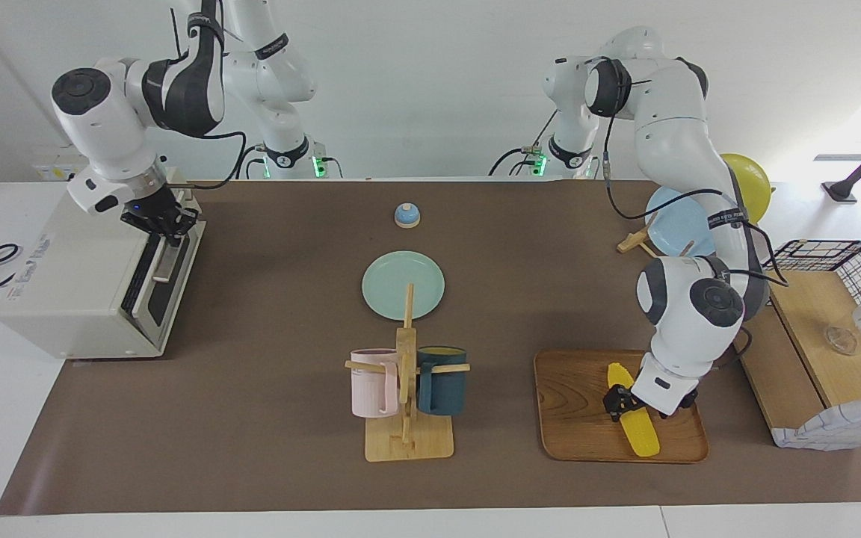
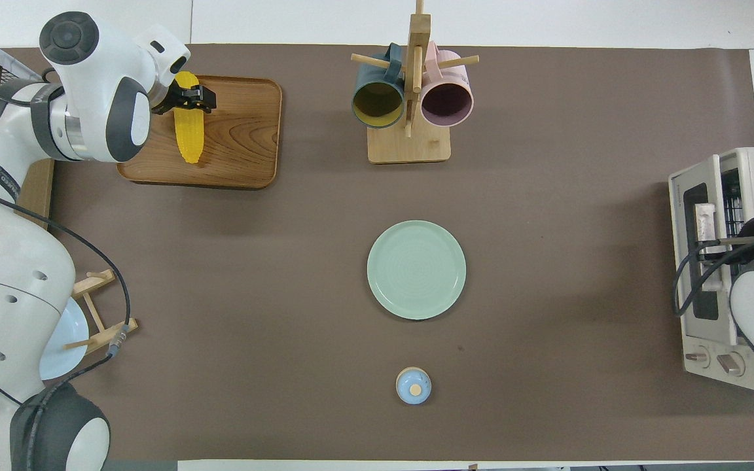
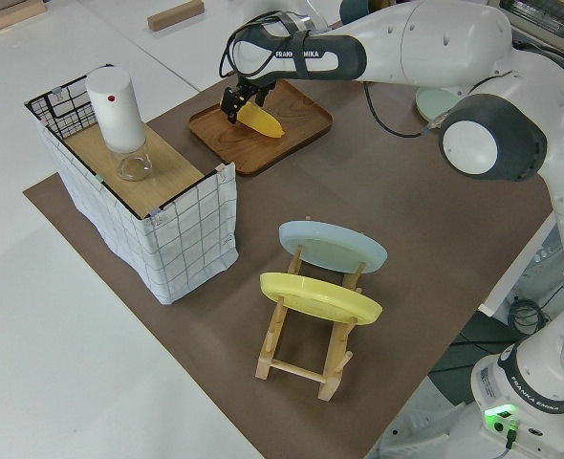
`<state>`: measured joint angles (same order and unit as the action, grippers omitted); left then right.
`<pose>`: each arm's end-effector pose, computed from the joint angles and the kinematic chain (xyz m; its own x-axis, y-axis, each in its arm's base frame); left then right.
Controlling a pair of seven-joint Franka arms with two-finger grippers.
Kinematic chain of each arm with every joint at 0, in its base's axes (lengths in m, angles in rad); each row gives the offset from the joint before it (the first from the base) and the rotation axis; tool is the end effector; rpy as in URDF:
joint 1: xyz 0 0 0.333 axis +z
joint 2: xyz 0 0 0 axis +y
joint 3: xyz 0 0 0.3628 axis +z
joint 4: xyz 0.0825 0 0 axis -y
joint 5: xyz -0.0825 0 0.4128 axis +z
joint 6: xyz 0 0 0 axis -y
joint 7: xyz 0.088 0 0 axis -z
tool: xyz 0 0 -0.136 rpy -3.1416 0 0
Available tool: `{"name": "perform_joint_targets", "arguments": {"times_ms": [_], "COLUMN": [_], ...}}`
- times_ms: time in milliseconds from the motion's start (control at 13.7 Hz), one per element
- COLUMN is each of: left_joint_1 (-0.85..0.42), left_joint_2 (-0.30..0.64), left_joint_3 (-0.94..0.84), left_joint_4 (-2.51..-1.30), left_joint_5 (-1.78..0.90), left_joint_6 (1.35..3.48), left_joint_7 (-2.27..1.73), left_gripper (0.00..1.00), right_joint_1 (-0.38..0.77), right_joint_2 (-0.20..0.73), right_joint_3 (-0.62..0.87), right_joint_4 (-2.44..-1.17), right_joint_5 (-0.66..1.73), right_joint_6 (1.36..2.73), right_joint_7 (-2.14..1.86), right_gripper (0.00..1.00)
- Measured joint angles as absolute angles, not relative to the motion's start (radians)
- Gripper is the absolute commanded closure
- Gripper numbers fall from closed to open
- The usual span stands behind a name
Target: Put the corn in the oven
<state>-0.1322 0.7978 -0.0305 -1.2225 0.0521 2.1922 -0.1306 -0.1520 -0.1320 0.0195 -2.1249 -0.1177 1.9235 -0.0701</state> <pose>0.8255 -0.1252 0.3035 0.9838 -0.0472 0.1730 -0.0475 -0.9989 -0.0026 0.5170 -0.0802 0.4685 0.9966 -0.0222 -0.0792 -0.0139 -0.9944 0.1044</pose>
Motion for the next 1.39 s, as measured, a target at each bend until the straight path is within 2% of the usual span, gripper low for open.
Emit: {"name": "perform_joint_targets", "arguments": {"times_ms": [146, 219, 292, 365, 949, 1241, 1387], "left_joint_1": [-0.132, -0.132, -0.132, -0.132, -0.133, -0.147, -0.180], "left_joint_2": [0.802, 0.803, 0.803, 0.803, 0.783, 0.647, 0.536], "left_joint_3": [-0.031, -0.031, -0.031, -0.031, -0.034, -0.042, -0.049], "left_joint_4": [-1.225, -1.225, -1.226, -1.227, -1.216, -1.223, -1.308], "left_joint_5": [0.047, 0.046, 0.046, 0.046, -0.034, -0.065, -0.068], "left_joint_6": [2.216, 2.225, 2.232, 2.242, 2.177, 2.010, 1.976], "left_joint_7": [-0.131, -0.131, -0.131, -0.131, -0.131, -0.203, -0.279], "left_gripper": [0.56, 0.64, 0.79, 1.00, 1.00, 1.00, 1.00], "right_joint_1": [-0.129, -0.122, -0.118, -0.109, -0.029, -0.022, -0.021], "right_joint_2": [-0.121, -0.117, -0.114, -0.109, 0.022, 0.040, 0.040], "right_joint_3": [0.022, 0.023, 0.026, 0.026, 0.039, 0.044, 0.044], "right_joint_4": [-2.131, -2.135, -2.139, -2.144, -2.182, -2.215, -2.224], "right_joint_5": [-0.115, -0.111, -0.105, -0.101, -0.079, -0.079, -0.079], "right_joint_6": [1.934, 1.942, 1.952, 1.966, 2.156, 2.236, 2.250], "right_joint_7": [-0.048, -0.046, -0.046, -0.045, 0.041, 0.051, 0.051], "right_gripper": [1.00, 1.00, 1.00, 1.00, 1.00, 1.00, 1.00]}}
